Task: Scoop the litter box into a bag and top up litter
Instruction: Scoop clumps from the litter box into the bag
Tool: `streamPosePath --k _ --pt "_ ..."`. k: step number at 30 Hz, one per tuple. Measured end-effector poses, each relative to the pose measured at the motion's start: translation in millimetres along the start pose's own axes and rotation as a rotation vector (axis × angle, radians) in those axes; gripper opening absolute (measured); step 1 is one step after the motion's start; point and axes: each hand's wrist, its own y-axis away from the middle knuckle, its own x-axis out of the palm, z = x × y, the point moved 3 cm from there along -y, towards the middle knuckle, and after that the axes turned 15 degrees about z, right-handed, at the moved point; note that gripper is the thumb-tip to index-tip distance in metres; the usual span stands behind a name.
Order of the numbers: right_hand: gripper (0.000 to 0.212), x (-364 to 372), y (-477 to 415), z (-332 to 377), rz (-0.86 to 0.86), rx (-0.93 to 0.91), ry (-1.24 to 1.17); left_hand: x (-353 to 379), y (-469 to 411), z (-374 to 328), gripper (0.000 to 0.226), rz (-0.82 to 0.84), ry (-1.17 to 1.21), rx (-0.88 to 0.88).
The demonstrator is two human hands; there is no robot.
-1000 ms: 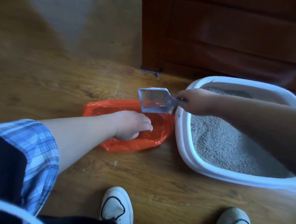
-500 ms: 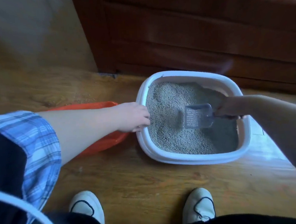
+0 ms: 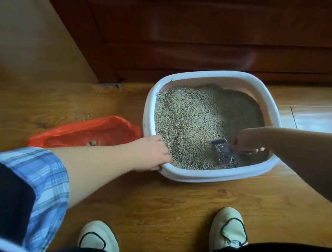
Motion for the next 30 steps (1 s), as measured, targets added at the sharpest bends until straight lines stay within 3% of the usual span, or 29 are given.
streamPosePath --k 6,14,21,28,30 --pt "0.052 21.2 -28.5 20.1 -0.055 -0.088 -0.011 -1.1 2.2 7.6 0.012 0.028 -0.025 0.013" --pt "0.045 34.6 -38.5 64.2 -0.096 -0.182 -0.139 -6.6 -5.5 9.2 0.014 0.251 -0.063 -0.034" --pt "0.042 38.6 -50.4 73.1 -0.026 -0.199 -0.429 -5.2 -3.8 9.6 0.014 0.184 -0.013 -0.027" --pt "0.018 44.9 -60.4 84.3 -0.002 -0.185 -0.505 0.8 -5.3 10.8 0.016 0.135 0.020 -0.013" --pt "0.020 45.4 -60.3 83.1 0.011 -0.231 -0.538 0.1 -4.9 10.6 0.019 0.148 0.013 -0.016"
